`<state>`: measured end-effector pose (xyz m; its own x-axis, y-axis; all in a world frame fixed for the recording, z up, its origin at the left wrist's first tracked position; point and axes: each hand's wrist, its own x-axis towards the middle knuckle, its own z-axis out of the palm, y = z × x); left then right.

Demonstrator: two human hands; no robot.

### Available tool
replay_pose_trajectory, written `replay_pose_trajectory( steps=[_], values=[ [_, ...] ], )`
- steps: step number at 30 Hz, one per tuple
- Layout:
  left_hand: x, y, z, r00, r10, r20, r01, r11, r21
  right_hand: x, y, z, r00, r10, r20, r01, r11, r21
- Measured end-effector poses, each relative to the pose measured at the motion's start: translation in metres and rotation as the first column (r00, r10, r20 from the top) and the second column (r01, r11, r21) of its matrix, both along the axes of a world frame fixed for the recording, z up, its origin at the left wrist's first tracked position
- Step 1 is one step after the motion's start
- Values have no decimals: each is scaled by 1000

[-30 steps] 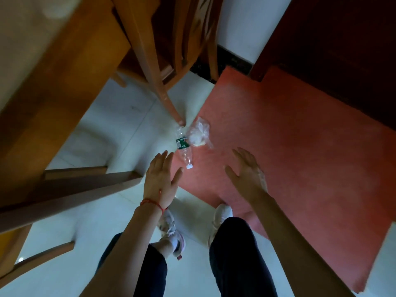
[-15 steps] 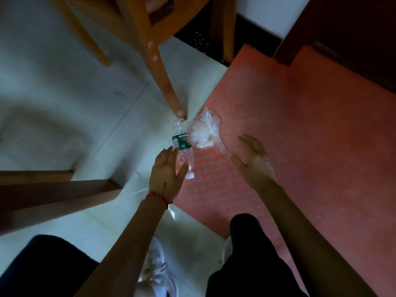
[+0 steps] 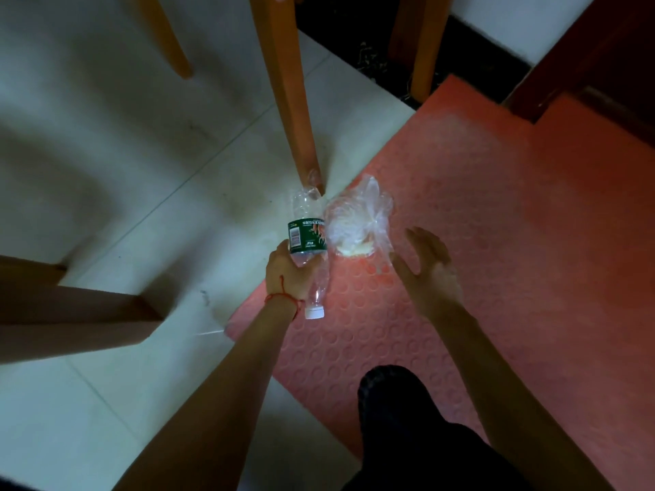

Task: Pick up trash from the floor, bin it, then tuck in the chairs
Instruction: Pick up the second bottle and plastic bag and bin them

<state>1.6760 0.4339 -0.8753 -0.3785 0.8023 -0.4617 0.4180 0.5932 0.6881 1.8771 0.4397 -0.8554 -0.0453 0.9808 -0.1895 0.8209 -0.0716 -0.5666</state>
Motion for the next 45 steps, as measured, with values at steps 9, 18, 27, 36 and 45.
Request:
replay_pose_trajectory(
  steps=[9,18,27,36,45],
  values=[
    [2,8,-13,988,101,115,-83,985,-151,0,-2,-10,996,-32,-86,33,999,7],
    [-26,-7,-9,808,391,441,-325,920,-220,-26,40,-29,863,-359,-355,311,932,-186],
    [-45,-16,-7,776,361,517,-323,932,-166,-46,83,-63,822,-454,-345,363,883,-297],
    [-44,-17,-19,771,376,514,-326,926,-188,-63,91,-92,801,-486,-348,359,857,-370],
    [-41,-5,-9,775,393,496,-347,919,-185,-59,82,-62,734,-569,-370,399,803,-442]
  ],
)
